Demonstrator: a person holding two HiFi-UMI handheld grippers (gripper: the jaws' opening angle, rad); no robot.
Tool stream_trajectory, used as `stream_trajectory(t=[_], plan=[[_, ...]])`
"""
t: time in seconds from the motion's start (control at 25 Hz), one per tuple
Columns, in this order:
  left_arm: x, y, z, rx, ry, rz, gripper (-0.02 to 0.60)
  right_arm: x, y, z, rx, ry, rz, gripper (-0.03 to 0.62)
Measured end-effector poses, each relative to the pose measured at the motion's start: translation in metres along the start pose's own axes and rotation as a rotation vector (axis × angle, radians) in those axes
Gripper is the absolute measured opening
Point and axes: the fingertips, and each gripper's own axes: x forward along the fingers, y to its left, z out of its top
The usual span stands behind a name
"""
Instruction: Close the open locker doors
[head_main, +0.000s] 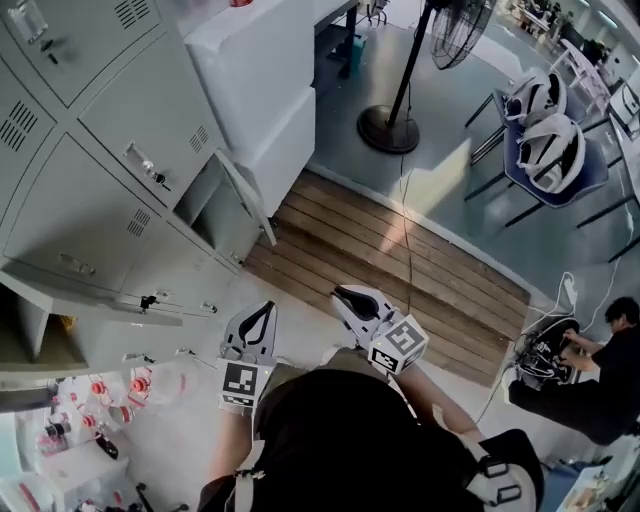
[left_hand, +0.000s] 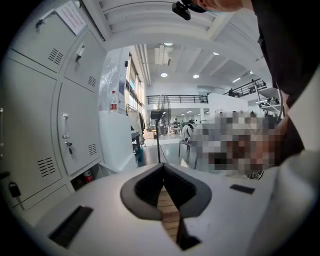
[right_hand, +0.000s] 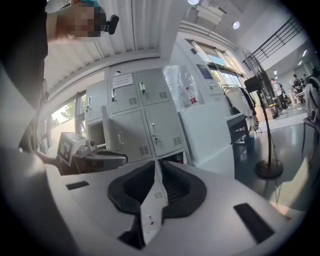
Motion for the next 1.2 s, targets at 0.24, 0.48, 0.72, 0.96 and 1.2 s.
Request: stream_trajectory(t=[0.24,0.48,0.72,0.96,1.2], plan=[[-0.057,0.053,-0.017,-0.051,0.026,0.116,0.009,0.074,0.047,0.001,-0.026,0.033,0.138,0.06],[-0.116,0.106,-0.048,-0.084,0.029,0.233,0.009,0.148,0.107,-0.004,-0.055,0.076,0.281,0.06],[-0.167,0.144,-0.072,-0.121,0.029,0.315,0.009,0.205,0.167,-0.009,-0.087,0.094,0.398,0.06],[-0.218,0.177,-0.095,-0.132,0.047,0.393,0.009,0.242,0.218,-0.02,-0.118,0.116,0.496,0.063],[-0.249,0.186,-0.108,-0.186,0.057,0.483,0.009,0.264,0.248,-0.026,-0.134,0.149,0.592,0.101]])
